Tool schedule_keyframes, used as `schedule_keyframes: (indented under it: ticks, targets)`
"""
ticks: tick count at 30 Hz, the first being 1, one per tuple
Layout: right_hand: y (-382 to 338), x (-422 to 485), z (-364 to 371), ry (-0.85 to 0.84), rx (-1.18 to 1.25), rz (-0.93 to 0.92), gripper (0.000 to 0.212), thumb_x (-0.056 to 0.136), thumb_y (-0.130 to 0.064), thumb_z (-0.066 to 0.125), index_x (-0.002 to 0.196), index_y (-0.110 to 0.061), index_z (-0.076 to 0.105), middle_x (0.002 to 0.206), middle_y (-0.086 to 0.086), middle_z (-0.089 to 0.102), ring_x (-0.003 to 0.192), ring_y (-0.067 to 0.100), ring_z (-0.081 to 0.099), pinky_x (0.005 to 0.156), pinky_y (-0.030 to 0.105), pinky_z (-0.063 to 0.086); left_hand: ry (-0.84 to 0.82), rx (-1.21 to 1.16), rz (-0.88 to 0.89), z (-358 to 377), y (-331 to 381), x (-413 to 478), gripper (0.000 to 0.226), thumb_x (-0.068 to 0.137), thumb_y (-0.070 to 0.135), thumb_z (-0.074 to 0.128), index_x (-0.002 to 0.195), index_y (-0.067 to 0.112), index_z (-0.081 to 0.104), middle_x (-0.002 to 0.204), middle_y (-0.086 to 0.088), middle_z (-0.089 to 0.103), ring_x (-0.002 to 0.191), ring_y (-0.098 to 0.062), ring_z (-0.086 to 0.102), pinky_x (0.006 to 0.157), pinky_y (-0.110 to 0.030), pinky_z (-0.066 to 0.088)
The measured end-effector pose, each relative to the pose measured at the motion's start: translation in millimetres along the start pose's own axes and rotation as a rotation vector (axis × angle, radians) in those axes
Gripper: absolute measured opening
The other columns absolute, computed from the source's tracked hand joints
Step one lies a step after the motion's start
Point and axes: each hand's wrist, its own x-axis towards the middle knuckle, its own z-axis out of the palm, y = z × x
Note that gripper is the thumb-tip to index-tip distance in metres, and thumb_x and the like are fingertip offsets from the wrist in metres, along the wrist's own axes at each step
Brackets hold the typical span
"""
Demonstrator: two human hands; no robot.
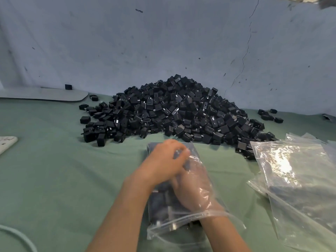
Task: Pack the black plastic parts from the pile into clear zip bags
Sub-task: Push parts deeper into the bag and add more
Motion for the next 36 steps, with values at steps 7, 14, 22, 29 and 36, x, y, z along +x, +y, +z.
schedule_keyframes:
  ticks: [7,14,22,29,36]
  targets:
    - [3,15,13,-0.024,0.052,-0.013,0.038,0.098,-0.046,0.029,0.130,-0.034,0.048,0.131,0.002,0.055,0.125,0.023,0.044,0.108,0.040,0.032,0.103,0.199,-0.174,42,-60,32,0.040,0.101,0.035,0.030,0.139,0.033,0.043,0.153,0.015,0.027,0.144,-0.018,0.010,0.117,-0.047,0.009]
    - [6,12,17,0.004,0.139,-0.021,0.037,0.099,-0.046,0.032,0.133,-0.034,0.042,0.127,-0.003,0.061,0.137,0.016,0.034,0.114,0.043,0.022,0.129,0.160,-0.161,43,-61,30,0.040,0.101,0.033,0.031,0.140,0.032,0.043,0.153,0.015,0.028,0.144,-0.016,0.010,0.117,-0.047,0.010]
    - [10,18,24,-0.004,0.201,-0.016,0.039,0.098,-0.045,0.037,0.130,-0.028,0.047,0.137,0.007,0.053,0.133,0.021,0.038,0.111,0.040,0.029,0.156,0.119,-0.158,42,-62,30,0.040,0.101,0.029,0.035,0.140,0.025,0.043,0.152,0.012,0.031,0.144,-0.015,0.010,0.118,-0.043,0.010]
    - [10,18,24,0.074,0.192,-0.028,0.033,0.095,-0.045,0.039,0.121,-0.031,0.054,0.125,-0.002,0.058,0.126,0.020,0.042,0.109,0.042,0.029,0.167,0.049,-0.134,44,-65,30,0.043,0.100,0.024,0.038,0.143,0.018,0.039,0.152,0.009,0.031,0.144,-0.013,0.006,0.115,-0.029,0.010]
    - [11,18,29,0.049,0.200,-0.010,0.037,0.097,-0.046,0.038,0.131,-0.034,0.046,0.147,0.002,0.041,0.141,0.016,0.024,0.116,0.043,0.016,0.173,0.045,-0.111,45,-66,31,0.040,0.100,0.022,0.037,0.137,0.027,0.047,0.152,0.007,0.031,0.144,-0.017,0.007,0.115,-0.031,0.008]
